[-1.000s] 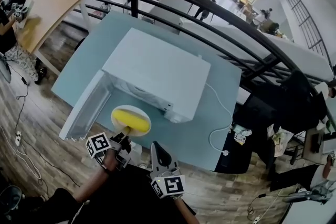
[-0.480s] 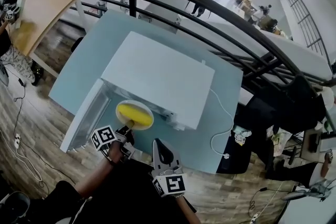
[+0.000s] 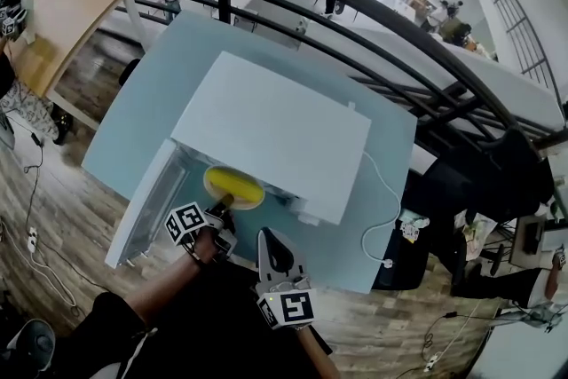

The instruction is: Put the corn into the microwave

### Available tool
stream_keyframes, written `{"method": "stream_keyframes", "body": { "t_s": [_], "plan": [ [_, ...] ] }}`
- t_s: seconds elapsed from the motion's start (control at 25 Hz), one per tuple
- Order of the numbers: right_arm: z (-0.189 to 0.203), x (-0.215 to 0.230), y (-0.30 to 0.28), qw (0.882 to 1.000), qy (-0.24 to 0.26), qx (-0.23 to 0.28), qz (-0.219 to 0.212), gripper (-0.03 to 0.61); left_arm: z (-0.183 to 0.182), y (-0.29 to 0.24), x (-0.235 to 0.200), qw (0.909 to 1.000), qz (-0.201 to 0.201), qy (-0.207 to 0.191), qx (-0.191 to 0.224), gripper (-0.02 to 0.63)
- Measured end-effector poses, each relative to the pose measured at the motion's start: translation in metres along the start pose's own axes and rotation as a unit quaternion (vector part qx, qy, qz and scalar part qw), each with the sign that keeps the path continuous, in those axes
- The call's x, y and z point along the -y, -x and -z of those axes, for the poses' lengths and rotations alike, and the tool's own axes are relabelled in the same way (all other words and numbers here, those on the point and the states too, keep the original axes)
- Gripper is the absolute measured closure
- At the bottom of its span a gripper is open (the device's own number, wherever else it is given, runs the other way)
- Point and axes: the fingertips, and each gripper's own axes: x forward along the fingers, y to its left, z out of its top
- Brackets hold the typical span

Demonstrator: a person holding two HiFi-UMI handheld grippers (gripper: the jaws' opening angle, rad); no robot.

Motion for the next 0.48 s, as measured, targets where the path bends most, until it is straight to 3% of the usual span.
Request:
{"method": "stream_keyframes", "body": {
  "t_s": [0.48],
  "plan": [
    [0.005, -0.008, -0.015, 1.000, -0.007, -0.009, 0.002, 0.569, -0.021, -0.027, -0.008, 0.9997, -0.008, 0.019, 0.009, 0.589]
  ]
}}
